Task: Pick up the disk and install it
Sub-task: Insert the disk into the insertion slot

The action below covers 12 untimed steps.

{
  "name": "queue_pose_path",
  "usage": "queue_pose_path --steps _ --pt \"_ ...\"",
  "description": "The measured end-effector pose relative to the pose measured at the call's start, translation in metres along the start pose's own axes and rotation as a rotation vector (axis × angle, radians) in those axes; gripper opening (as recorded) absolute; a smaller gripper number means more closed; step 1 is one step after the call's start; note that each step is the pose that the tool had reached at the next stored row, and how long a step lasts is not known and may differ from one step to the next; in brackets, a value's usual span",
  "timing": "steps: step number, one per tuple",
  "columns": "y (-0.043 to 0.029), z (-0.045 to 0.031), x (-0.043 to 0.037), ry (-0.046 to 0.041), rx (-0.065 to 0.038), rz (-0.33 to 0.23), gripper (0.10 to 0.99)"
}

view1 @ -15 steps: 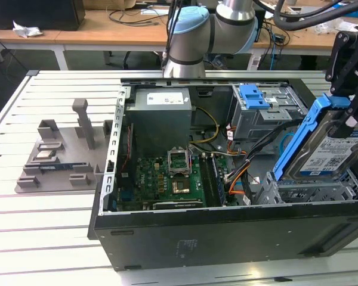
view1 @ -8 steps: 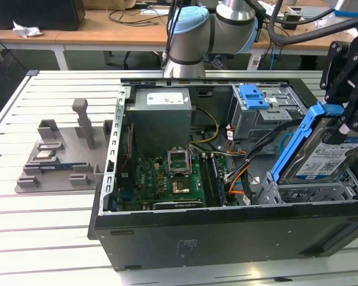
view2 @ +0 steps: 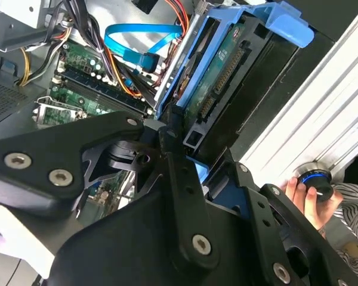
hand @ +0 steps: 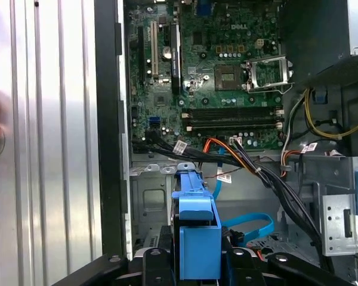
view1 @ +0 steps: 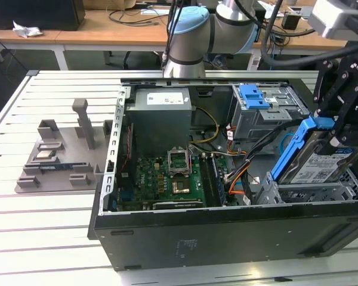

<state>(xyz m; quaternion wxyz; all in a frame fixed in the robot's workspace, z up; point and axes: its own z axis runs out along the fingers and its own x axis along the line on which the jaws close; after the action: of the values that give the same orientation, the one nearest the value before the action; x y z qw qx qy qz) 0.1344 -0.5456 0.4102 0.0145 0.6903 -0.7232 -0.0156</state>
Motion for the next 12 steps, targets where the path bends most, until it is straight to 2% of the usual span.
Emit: queue_pose_path --steps 12 --pt "-0.001 0.0247 0.0 0.0 0.0 -0.001 0.365"
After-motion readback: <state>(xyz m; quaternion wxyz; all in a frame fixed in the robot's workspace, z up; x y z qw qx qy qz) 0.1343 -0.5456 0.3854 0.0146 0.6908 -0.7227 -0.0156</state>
